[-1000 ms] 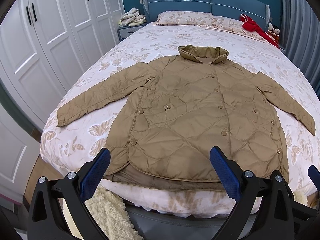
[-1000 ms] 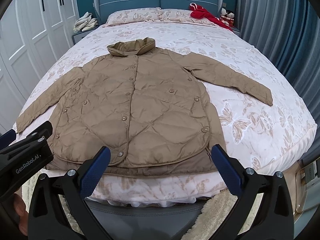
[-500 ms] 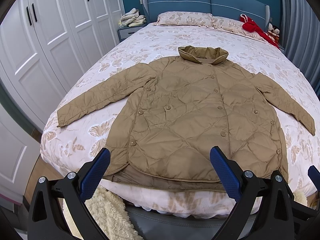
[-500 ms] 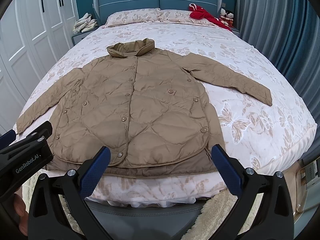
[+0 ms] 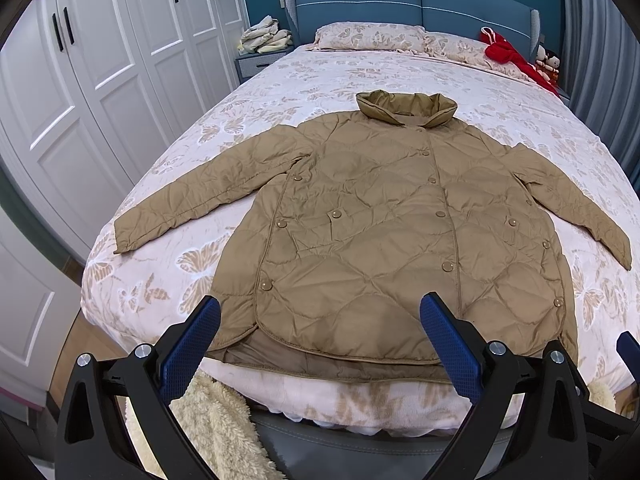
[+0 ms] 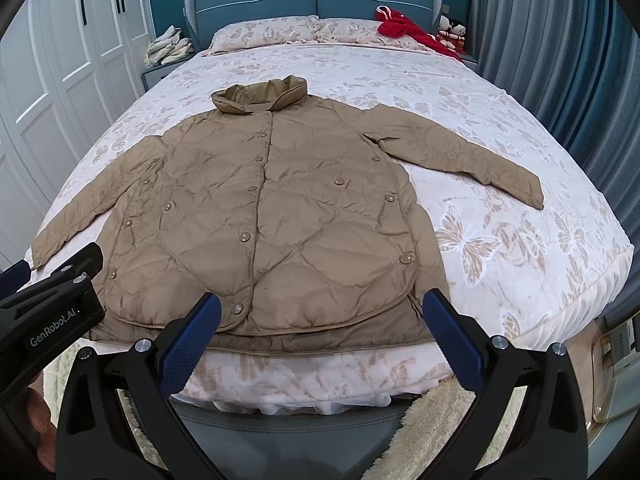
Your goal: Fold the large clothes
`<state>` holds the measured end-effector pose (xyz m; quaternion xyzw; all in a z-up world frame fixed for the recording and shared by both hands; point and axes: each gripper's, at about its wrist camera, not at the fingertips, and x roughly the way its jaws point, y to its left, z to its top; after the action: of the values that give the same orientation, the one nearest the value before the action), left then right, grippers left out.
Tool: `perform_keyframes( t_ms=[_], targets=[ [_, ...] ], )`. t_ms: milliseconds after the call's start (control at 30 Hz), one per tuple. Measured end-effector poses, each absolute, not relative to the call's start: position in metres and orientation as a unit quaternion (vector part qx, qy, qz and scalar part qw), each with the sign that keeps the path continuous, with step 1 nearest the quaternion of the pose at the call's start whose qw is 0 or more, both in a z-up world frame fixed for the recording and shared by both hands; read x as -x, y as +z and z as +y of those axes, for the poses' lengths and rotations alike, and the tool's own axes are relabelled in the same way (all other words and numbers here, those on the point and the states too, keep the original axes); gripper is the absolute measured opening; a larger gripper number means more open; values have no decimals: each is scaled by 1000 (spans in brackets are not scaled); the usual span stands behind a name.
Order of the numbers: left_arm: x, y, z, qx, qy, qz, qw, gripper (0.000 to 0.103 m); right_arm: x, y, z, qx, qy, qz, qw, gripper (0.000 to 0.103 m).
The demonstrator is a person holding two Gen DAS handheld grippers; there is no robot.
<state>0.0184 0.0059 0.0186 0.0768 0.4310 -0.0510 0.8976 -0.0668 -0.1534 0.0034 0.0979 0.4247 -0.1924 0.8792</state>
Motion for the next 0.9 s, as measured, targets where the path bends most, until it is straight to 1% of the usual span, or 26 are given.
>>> perform_keyframes(
  t_ms=[733, 833, 900],
  targets=[
    [-17, 17, 6, -85, -44, 421, 902, 98, 68, -2, -155, -99, -195, 423, 879, 98],
    [-19, 16, 5, -86, -41, 423, 901, 98, 65, -5, -168, -102, -197, 419, 880, 98],
    [-21, 16, 5, -88, -40, 422, 901, 98, 61, -7, -195, -127, -203, 411, 880, 98]
  ],
)
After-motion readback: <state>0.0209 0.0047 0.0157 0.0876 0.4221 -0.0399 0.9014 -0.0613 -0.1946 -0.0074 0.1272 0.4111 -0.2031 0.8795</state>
